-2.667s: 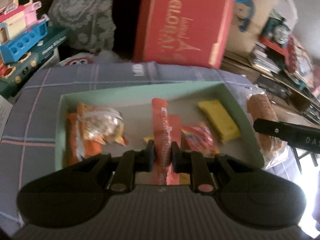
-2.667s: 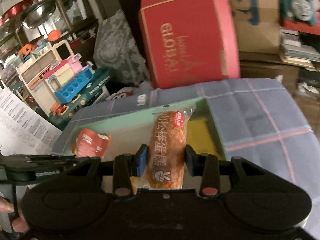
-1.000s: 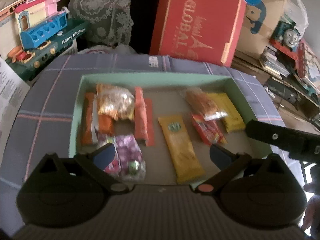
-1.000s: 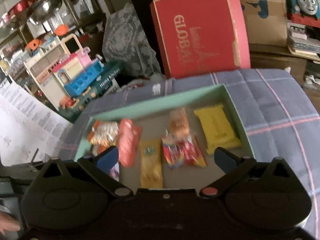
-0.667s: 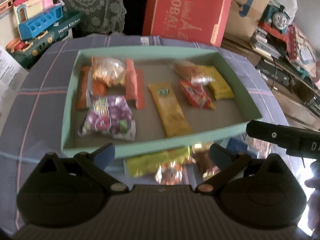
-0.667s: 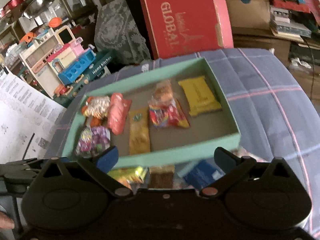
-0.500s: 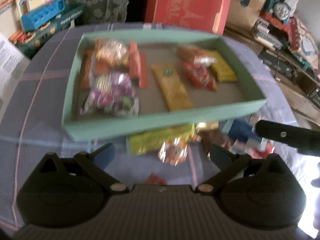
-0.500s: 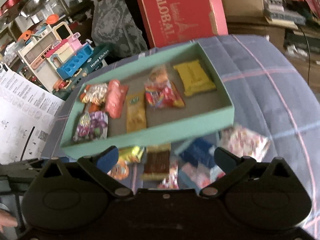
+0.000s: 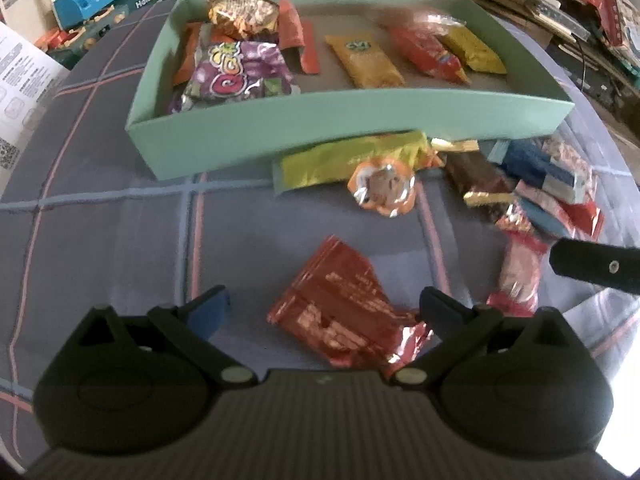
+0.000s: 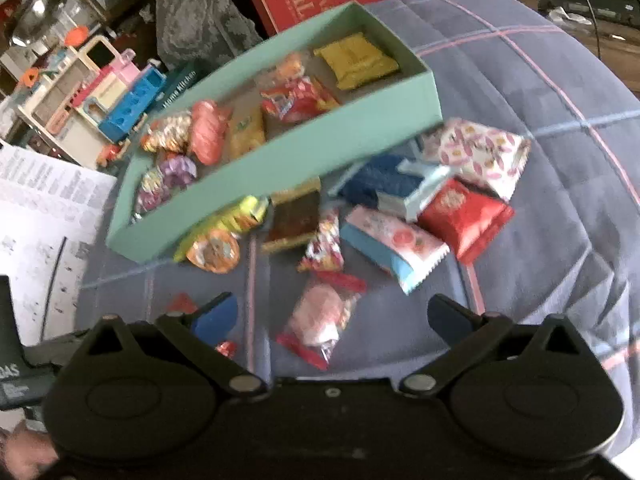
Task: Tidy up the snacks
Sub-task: 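Grasp the red foil candy with left gripper while right grasps the pink round-cake packet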
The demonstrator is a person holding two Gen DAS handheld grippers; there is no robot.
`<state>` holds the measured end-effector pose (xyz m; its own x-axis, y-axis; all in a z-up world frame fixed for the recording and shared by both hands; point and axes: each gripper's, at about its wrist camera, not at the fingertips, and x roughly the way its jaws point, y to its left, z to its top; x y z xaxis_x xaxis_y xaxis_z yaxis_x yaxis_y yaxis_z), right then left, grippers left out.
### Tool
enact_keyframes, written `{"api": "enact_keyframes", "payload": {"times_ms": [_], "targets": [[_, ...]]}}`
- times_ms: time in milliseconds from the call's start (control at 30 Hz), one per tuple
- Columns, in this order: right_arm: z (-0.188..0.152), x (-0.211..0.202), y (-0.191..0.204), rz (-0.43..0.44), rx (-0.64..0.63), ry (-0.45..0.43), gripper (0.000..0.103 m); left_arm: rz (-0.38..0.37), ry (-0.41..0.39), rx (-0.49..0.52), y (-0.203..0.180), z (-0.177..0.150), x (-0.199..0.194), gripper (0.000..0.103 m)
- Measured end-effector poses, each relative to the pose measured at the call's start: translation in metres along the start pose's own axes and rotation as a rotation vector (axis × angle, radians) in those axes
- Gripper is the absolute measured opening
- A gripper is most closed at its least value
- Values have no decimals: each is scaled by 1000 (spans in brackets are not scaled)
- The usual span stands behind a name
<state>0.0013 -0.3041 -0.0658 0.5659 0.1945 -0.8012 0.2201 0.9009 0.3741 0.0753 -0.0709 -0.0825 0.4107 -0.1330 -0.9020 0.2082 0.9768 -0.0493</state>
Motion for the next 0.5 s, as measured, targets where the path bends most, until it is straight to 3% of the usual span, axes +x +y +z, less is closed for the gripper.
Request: {"api": "enact_keyframes", "payload": {"times_ms": [67, 400, 500], "targets": [[-5, 2, 2, -16, -11, 0, 94, -2, -2, -10, 5, -3, 0, 103], [-14, 22, 33, -65, -111, -25, 41, 10, -35, -72, 43, -13, -11, 103], [-20, 28, 47, -95, -198, -35, 38, -18, -43, -84, 52, -16, -15, 103]]}}
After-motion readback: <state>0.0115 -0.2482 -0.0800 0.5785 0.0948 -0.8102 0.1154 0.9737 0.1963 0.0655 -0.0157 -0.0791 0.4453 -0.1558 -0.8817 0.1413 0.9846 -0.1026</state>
